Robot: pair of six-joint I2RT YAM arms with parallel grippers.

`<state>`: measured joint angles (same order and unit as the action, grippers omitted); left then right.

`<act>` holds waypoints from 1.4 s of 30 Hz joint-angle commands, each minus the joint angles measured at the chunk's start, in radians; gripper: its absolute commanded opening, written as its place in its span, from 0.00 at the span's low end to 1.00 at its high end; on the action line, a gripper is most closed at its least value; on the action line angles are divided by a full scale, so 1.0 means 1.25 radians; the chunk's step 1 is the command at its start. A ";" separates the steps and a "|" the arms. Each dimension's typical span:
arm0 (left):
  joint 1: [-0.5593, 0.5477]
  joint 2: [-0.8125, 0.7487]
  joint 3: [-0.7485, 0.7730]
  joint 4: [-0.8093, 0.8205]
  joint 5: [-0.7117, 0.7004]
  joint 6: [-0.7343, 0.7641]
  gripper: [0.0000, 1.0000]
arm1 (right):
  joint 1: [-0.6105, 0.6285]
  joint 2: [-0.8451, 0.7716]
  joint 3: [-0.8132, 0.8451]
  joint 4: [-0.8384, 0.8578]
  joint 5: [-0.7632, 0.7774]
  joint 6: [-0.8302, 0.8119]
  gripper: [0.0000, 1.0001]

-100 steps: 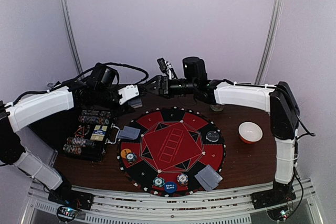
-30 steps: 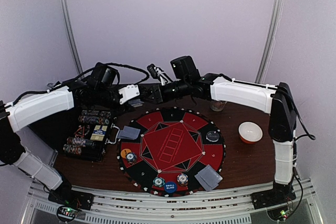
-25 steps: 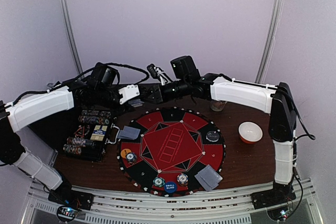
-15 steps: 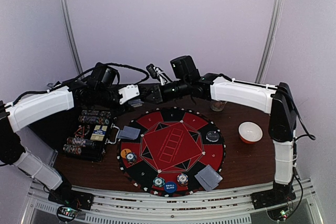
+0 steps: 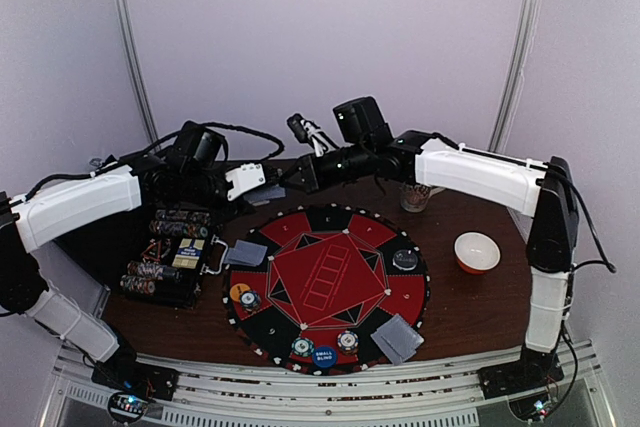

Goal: Distribute texas hold em gaming equipment
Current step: Place the poker card in the community card area.

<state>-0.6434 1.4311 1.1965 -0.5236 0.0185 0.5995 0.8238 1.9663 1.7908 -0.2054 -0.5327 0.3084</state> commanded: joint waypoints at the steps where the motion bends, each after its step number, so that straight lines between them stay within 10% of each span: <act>1: 0.003 -0.006 -0.014 0.039 -0.010 -0.014 0.39 | -0.011 -0.068 -0.033 -0.008 0.052 -0.017 0.00; 27: 0.029 0.000 -0.072 0.143 -0.047 -0.101 0.40 | -0.094 -0.244 -0.272 0.077 0.166 0.104 0.00; 42: 0.042 0.033 -0.072 0.175 -0.062 -0.157 0.40 | 0.018 -0.208 -0.544 0.052 0.194 0.337 0.00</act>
<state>-0.5964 1.4612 1.1122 -0.3660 -0.0566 0.4412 0.8383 1.6875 1.1217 -0.1242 -0.2951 0.6346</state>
